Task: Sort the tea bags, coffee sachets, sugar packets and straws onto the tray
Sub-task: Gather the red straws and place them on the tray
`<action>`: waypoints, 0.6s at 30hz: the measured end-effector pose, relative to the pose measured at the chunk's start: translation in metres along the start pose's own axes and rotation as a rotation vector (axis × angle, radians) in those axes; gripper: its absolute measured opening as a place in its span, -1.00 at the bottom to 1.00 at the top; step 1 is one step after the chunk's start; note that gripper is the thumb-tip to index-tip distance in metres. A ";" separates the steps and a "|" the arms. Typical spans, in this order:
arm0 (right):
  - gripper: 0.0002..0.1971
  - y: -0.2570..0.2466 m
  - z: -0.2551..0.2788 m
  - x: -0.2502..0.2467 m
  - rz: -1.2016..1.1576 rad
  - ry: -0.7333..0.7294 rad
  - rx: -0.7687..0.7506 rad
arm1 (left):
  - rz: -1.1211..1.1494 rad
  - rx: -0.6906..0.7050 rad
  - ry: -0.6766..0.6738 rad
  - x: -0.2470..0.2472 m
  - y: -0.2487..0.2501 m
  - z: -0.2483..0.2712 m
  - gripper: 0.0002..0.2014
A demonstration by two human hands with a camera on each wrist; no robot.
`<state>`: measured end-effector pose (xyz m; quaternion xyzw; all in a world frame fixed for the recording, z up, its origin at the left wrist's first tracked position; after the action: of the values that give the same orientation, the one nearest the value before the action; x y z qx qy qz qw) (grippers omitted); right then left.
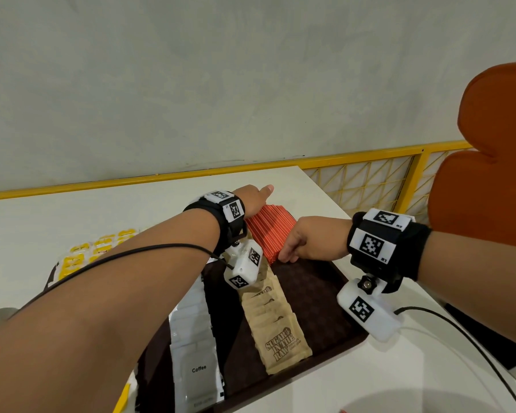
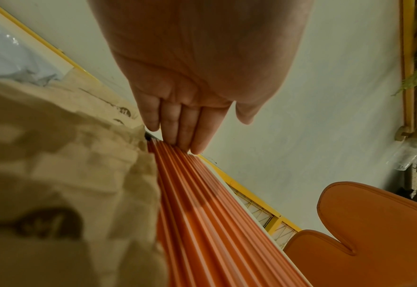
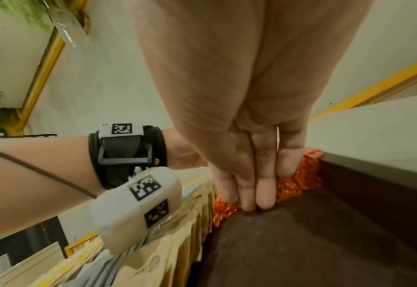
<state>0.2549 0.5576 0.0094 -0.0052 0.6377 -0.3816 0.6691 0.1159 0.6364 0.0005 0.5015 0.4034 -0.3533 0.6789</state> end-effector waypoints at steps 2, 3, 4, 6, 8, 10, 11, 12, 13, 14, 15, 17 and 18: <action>-0.70 0.000 0.000 0.001 -0.003 0.006 0.000 | -0.005 0.000 0.003 0.000 0.000 0.000 -0.42; -0.70 0.000 0.000 0.001 0.000 0.008 -0.002 | -0.003 -0.002 0.000 -0.001 0.000 0.000 -0.41; -0.70 0.001 0.001 0.000 0.001 0.011 -0.004 | 0.001 -0.006 -0.003 -0.001 0.000 0.000 -0.37; -0.71 0.004 0.003 -0.004 -0.019 0.016 0.003 | 0.007 -0.013 -0.007 0.000 0.000 0.000 -0.33; -0.71 0.009 0.005 -0.008 -0.050 0.011 0.026 | 0.005 -0.017 -0.002 0.001 -0.001 0.000 -0.38; -0.71 0.011 0.007 -0.007 -0.044 0.000 0.040 | 0.004 -0.021 0.006 0.001 -0.002 -0.002 -0.45; -0.70 0.012 0.007 -0.006 -0.036 -0.004 0.045 | 0.006 -0.021 0.007 0.001 -0.003 -0.002 -0.46; -0.69 0.013 0.008 -0.006 -0.034 -0.007 0.052 | 0.010 -0.022 0.007 0.001 -0.003 -0.002 -0.47; -0.69 0.012 0.009 -0.007 -0.044 -0.008 0.061 | 0.021 -0.026 0.003 0.001 -0.003 -0.002 -0.47; -0.69 0.011 0.011 -0.011 -0.076 0.007 0.074 | 0.035 -0.030 -0.002 0.001 -0.003 -0.002 -0.46; -0.69 0.011 0.012 -0.017 -0.122 0.061 0.091 | 0.048 -0.034 -0.008 0.001 -0.003 -0.001 -0.45; -0.68 0.016 0.015 -0.038 -0.210 0.305 0.135 | 0.078 -0.035 -0.012 0.000 -0.005 0.000 -0.45; -0.67 0.021 0.016 -0.047 -0.266 0.449 0.166 | 0.090 -0.030 -0.006 -0.001 -0.005 0.000 -0.46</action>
<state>0.2847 0.5893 0.0419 0.0507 0.7304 -0.5087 0.4529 0.1112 0.6355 -0.0005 0.5080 0.3836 -0.3177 0.7027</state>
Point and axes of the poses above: each hand's wrist, its own z-axis away from the middle knuckle, its own x-axis out of the palm, y = z × x, the point moved 6 cm from there along -z, towards the middle knuckle, and after that the axes turned 11 degrees about -x, right-handed, at the moved point
